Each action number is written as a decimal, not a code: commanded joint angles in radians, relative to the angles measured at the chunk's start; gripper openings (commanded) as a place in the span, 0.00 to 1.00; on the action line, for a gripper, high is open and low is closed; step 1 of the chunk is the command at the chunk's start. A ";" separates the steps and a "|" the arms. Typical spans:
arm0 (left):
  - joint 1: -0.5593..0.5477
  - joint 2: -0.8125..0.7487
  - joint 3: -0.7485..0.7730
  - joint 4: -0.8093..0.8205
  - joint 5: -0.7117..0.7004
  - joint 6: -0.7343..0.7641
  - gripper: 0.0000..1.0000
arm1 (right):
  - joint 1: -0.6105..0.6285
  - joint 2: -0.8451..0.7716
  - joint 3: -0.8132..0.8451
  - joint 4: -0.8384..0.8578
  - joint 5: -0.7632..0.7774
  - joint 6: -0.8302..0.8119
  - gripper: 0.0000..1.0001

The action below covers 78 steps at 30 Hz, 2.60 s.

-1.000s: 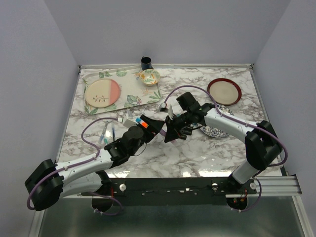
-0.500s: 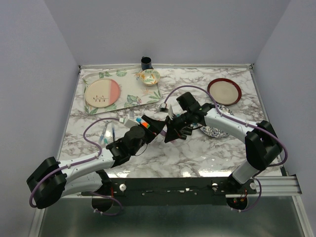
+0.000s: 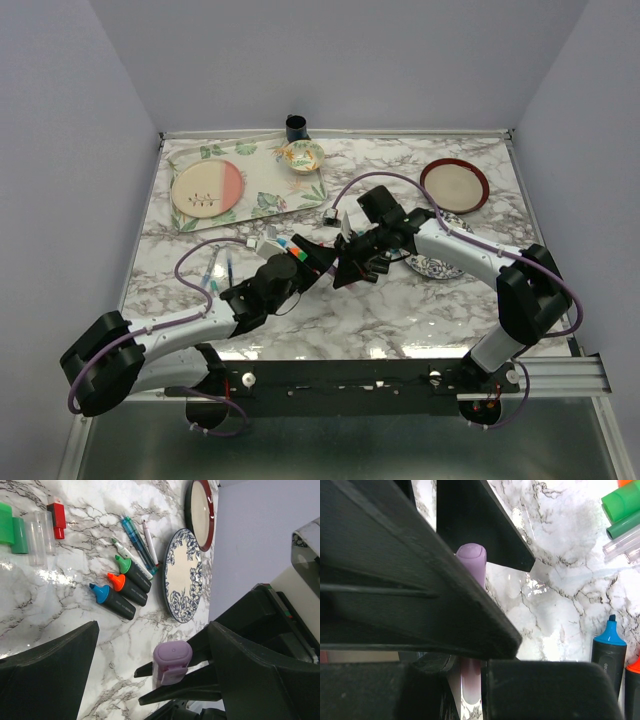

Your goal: Open the pen caps

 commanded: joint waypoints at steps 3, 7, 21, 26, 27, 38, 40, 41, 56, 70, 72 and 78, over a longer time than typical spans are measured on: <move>0.015 0.046 0.012 0.039 0.047 -0.017 0.99 | -0.002 0.007 0.028 -0.011 0.014 -0.020 0.00; 0.015 0.069 0.032 0.019 0.059 -0.026 0.99 | -0.002 0.005 0.027 -0.009 0.022 -0.020 0.01; 0.015 0.073 0.098 -0.147 -0.027 -0.063 0.39 | -0.002 0.013 0.030 -0.006 0.070 -0.010 0.01; 0.017 0.055 0.105 -0.173 -0.061 -0.035 0.06 | 0.000 0.024 0.036 -0.020 0.083 -0.016 0.01; 0.015 0.041 0.105 -0.191 -0.081 -0.031 0.02 | -0.002 0.027 0.037 -0.025 0.086 -0.026 0.01; 0.322 -0.313 -0.076 -0.394 -0.119 -0.006 0.00 | -0.002 0.022 0.040 -0.135 0.105 -0.131 0.01; 0.354 -0.325 -0.093 -0.394 -0.082 0.002 0.00 | 0.000 0.019 0.034 -0.149 0.109 -0.148 0.01; 0.363 -0.327 -0.110 -0.389 -0.073 0.003 0.00 | 0.000 0.019 0.031 -0.154 0.119 -0.152 0.01; 0.382 -0.224 -0.233 -0.225 0.128 0.019 0.00 | -0.002 0.028 -0.019 -0.209 0.353 -0.226 0.01; 0.281 -0.016 -0.215 -0.130 0.131 0.005 0.00 | -0.002 0.068 -0.066 -0.207 0.504 -0.234 0.06; 0.273 0.035 -0.199 -0.119 0.119 0.000 0.00 | -0.002 0.082 -0.066 -0.204 0.522 -0.235 0.08; 0.270 0.118 -0.135 -0.133 0.079 0.015 0.08 | 0.005 0.123 -0.050 -0.204 0.516 -0.237 0.13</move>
